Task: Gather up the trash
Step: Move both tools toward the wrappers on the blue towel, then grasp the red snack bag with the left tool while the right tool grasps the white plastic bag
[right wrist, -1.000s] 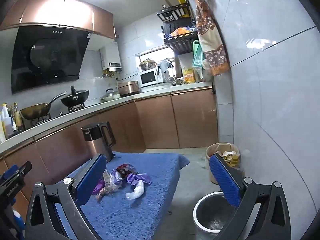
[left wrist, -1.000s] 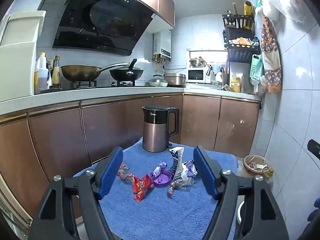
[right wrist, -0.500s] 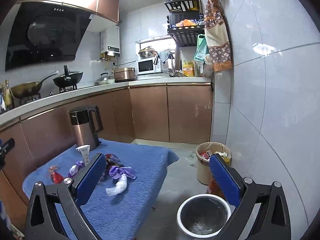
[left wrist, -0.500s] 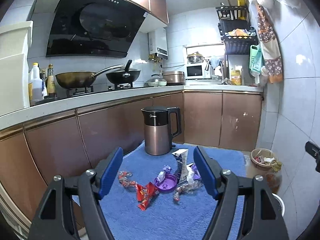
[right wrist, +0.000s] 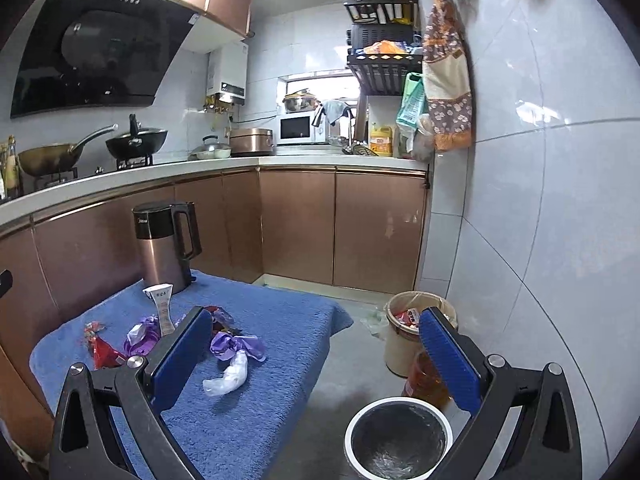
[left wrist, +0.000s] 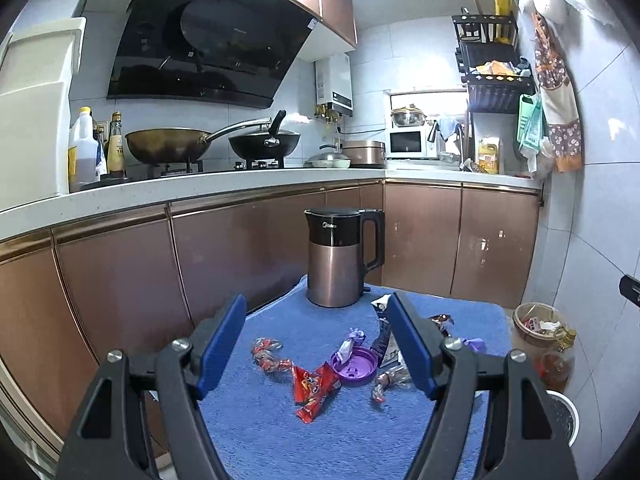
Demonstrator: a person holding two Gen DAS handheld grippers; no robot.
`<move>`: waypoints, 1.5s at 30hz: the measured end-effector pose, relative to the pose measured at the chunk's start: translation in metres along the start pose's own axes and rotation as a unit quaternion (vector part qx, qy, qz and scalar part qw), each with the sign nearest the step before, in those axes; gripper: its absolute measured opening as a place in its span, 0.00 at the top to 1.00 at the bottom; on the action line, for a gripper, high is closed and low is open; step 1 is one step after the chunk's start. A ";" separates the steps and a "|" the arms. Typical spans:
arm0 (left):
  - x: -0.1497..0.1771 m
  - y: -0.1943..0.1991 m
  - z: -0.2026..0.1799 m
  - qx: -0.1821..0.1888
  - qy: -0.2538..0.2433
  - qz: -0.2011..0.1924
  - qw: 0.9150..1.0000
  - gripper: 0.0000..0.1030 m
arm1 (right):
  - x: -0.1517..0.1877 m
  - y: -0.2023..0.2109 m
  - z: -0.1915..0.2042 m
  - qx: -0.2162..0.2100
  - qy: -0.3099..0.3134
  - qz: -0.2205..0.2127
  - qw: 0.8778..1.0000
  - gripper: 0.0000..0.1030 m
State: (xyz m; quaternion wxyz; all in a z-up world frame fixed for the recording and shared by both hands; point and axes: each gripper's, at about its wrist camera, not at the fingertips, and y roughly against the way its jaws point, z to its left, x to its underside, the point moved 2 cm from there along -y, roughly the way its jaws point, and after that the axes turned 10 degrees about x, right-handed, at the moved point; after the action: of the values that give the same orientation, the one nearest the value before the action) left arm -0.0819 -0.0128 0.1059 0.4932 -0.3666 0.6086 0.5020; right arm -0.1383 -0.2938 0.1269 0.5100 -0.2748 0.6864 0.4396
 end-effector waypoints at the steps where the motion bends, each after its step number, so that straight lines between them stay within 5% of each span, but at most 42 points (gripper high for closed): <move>1: 0.001 -0.001 0.003 0.002 0.002 0.003 1.000 0.31 | 0.001 -0.001 0.003 -0.003 0.002 0.002 1.000 0.00; 21: 0.051 -0.033 0.064 0.000 0.050 0.078 0.996 0.31 | 0.010 -0.035 0.054 -0.030 0.038 0.023 0.999 0.00; 36: 0.102 -0.133 0.062 0.097 0.076 0.202 0.972 0.31 | 0.074 -0.138 0.087 -0.095 0.039 0.165 0.981 0.00; 45: 0.130 -0.210 0.051 0.078 0.052 0.264 0.960 0.35 | 0.105 -0.214 0.113 -0.165 0.007 0.266 0.950 0.11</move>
State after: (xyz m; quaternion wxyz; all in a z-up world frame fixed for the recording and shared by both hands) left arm 0.0954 -0.0044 -0.0727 0.3377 -0.1795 0.7457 0.5456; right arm 0.0555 -0.2859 -0.0515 0.3176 -0.1654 0.6560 0.6644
